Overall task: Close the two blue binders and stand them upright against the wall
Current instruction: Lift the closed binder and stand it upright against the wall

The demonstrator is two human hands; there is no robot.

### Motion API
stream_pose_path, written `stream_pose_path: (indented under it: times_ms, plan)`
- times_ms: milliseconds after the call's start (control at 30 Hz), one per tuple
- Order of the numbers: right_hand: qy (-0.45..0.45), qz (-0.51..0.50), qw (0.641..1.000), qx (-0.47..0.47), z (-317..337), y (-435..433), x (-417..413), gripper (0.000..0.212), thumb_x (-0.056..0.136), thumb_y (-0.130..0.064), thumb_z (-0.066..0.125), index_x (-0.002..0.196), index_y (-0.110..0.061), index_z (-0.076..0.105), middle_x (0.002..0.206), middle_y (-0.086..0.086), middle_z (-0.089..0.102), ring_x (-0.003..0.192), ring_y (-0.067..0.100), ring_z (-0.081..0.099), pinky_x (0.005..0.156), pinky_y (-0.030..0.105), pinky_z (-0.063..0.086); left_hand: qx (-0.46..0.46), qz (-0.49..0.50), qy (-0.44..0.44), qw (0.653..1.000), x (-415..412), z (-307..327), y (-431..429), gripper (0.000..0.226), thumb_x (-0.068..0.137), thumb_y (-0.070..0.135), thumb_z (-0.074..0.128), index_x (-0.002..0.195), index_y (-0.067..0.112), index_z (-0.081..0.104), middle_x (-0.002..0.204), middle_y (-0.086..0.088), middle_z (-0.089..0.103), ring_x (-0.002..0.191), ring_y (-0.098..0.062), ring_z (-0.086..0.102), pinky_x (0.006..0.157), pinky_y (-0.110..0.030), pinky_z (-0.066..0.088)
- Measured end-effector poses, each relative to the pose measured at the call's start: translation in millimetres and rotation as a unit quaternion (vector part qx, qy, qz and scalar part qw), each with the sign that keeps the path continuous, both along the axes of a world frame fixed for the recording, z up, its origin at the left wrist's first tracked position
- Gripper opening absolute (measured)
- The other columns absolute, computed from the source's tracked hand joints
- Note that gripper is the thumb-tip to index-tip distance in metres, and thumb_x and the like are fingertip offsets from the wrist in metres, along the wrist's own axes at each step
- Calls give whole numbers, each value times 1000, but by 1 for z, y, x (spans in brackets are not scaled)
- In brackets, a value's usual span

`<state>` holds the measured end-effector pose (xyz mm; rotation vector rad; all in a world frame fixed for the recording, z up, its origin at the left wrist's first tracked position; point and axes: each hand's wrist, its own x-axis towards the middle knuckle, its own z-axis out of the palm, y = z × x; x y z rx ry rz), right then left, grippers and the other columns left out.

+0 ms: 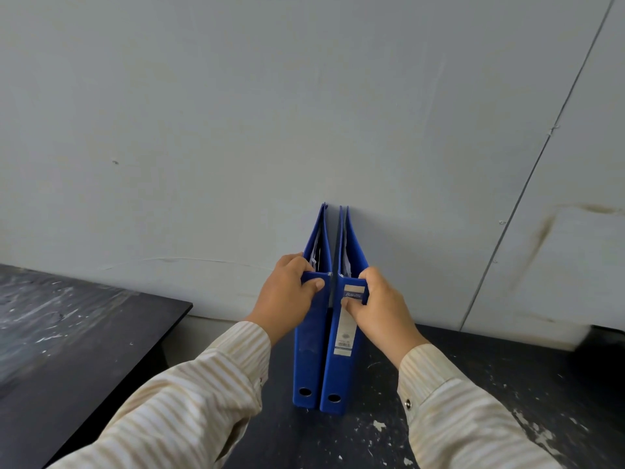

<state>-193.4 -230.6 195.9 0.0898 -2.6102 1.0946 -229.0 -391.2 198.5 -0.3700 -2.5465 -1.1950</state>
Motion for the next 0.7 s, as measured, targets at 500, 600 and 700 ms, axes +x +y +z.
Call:
stream_pose_path:
  times_ms: [500,600,700]
  plan:
    - [-10,-38,999,25,6,1,-2,20,88,-19,64,95,-14,46,88,1,56,78,15,55,64,27,51,1,0,2,1000,0,0,0,10,90,20,60,86,13,54,100,4,49,78,-10,49,63,-10,33]
    - [-6,-29,1000,11,6,3,-2,19,88,-19,64,94,-16,46,87,-2,55,75,11,53,59,20,47,2,0,2,1000,0,-1,0,10,90,19,60,86,12,54,99,5,48,77,-9,48,63,-11,34]
    - [-2,-22,1000,3,6,2,-1,19,88,-19,64,93,-17,46,85,-3,55,73,8,53,58,20,47,0,4,4,1000,0,-1,1,11,90,19,60,86,12,54,100,5,49,78,-11,49,63,-11,34]
